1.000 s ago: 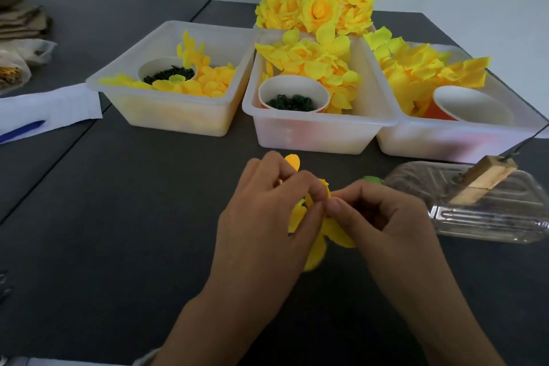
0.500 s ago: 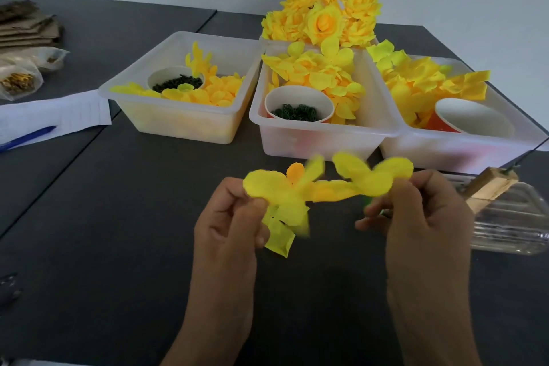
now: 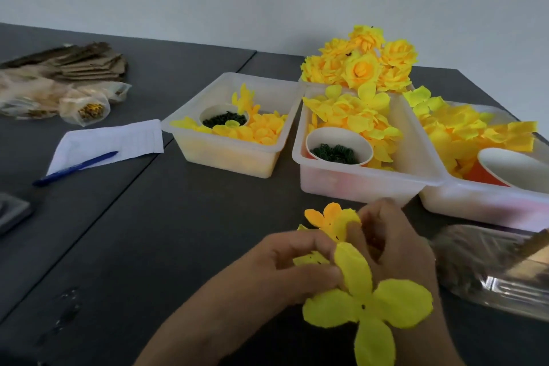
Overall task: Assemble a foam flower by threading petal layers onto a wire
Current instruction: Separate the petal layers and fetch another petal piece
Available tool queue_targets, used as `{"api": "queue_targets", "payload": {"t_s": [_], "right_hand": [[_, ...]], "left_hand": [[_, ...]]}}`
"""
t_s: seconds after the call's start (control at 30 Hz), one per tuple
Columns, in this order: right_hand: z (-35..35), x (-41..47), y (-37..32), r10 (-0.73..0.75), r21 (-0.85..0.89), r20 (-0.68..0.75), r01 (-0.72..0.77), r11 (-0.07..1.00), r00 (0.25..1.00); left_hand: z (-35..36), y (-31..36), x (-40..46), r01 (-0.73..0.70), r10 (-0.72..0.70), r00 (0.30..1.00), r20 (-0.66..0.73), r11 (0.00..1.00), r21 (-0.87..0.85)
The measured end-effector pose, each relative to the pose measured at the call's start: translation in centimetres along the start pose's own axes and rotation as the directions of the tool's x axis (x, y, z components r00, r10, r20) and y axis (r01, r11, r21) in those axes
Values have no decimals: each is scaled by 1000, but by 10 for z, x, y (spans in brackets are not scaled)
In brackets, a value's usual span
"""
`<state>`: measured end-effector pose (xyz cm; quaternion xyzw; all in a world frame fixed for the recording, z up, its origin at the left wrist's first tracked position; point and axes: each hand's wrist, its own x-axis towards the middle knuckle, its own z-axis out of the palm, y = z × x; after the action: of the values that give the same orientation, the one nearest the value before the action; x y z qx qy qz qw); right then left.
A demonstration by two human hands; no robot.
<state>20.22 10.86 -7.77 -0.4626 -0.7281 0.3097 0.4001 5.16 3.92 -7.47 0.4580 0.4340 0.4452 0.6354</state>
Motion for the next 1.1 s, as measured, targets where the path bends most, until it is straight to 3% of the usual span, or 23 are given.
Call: {"api": "queue_targets", "payload": {"t_s": [0.13,0.23,0.33,0.4,0.5,0.6,0.67,0.77,0.8,0.87,0.97,1.1], "right_hand": [[13,14,-10,86,176,193,-121,977,977],[15,14,-13,-25,274,112,-6,962,993],[13,16,-7,31,329,105,-64,942,994],[9,20,-1,53,320,67,-72,945,996],[2,19,11,75,245,13,-75,966,997],[-3,12,27,92,150,7,-92,984,996],[-5,7,35,95,85,21,-96,992,995],[-6,0,45,80,-40,85,-77,996,993],[-5,-2,48,56,-103,85,-47,994,995],[-1,-8,51,0,-221,72,16,975,997],[11,-6,55,13,-345,84,17,938,996],[26,18,48,279,-500,34,-226,836,960]], "left_hand": [[-3,18,13,5,21,987,-160,988,157],[-17,27,20,24,53,962,-267,960,280],[-39,39,30,2,120,931,-345,942,334],[-61,49,46,-12,230,864,-448,899,437],[-107,69,85,-7,428,690,-584,810,586],[-148,85,124,131,536,563,-629,693,709],[-170,86,146,256,511,588,-627,617,744],[-185,84,163,443,281,768,-576,417,794],[-187,83,165,463,261,784,-563,358,811],[-186,82,163,448,362,762,-537,303,841],[-166,78,145,261,519,726,-451,399,879],[-109,58,100,-124,624,762,-172,402,907]]}}
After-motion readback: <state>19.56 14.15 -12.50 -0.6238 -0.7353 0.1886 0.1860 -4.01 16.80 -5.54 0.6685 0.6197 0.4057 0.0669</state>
